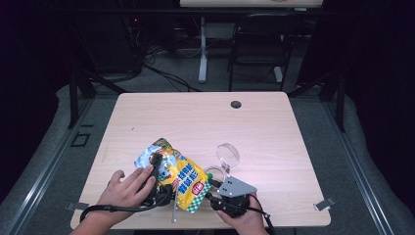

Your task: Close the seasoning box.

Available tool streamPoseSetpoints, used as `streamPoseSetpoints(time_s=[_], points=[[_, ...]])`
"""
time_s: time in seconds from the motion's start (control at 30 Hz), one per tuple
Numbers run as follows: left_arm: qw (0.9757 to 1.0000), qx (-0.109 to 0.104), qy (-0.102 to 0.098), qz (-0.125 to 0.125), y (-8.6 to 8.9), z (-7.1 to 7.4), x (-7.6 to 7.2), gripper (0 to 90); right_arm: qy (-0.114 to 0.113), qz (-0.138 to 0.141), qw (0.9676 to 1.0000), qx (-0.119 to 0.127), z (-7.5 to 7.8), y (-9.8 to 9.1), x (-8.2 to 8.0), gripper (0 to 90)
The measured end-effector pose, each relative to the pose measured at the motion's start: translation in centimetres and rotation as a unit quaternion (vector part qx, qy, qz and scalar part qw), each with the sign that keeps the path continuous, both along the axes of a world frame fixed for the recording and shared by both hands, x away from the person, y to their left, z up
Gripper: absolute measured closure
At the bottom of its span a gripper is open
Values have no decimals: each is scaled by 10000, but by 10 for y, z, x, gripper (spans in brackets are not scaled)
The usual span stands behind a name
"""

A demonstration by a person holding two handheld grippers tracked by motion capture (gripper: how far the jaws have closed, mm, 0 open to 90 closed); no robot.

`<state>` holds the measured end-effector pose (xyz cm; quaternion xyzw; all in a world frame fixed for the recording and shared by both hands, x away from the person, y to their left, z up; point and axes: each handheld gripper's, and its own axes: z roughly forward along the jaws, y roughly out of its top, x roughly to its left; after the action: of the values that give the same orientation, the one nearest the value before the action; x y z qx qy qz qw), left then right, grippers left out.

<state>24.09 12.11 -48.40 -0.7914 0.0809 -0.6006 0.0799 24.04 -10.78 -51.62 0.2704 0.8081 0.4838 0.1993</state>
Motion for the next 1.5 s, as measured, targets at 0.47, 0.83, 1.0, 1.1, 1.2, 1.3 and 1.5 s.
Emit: streamPoseSetpoints(time_s=[0.47,0.83,1.0,1.1,1.2,1.3,1.5], points=[[10000,39,68,-6,-3,3,0,602,-26,-161,9999,-39,0,-1,0,703],[9997,211,126,-85,-10,7,1,605,188,-204,9994,184,1,-6,2,761],[9997,173,103,-153,-12,7,2,610,172,-239,9995,130,0,-8,3,781],[9996,185,213,-85,-14,9,2,613,143,-263,9995,69,0,-8,3,803],[9995,200,222,-71,-14,9,2,616,113,-263,9996,-7,-1,-6,2,813],[9995,211,200,-87,-14,9,2,617,119,-254,9996,-13,-1,-6,3,818],[9996,194,185,-81,-14,9,1,618,106,-277,9996,-15,-1,-5,3,840]])
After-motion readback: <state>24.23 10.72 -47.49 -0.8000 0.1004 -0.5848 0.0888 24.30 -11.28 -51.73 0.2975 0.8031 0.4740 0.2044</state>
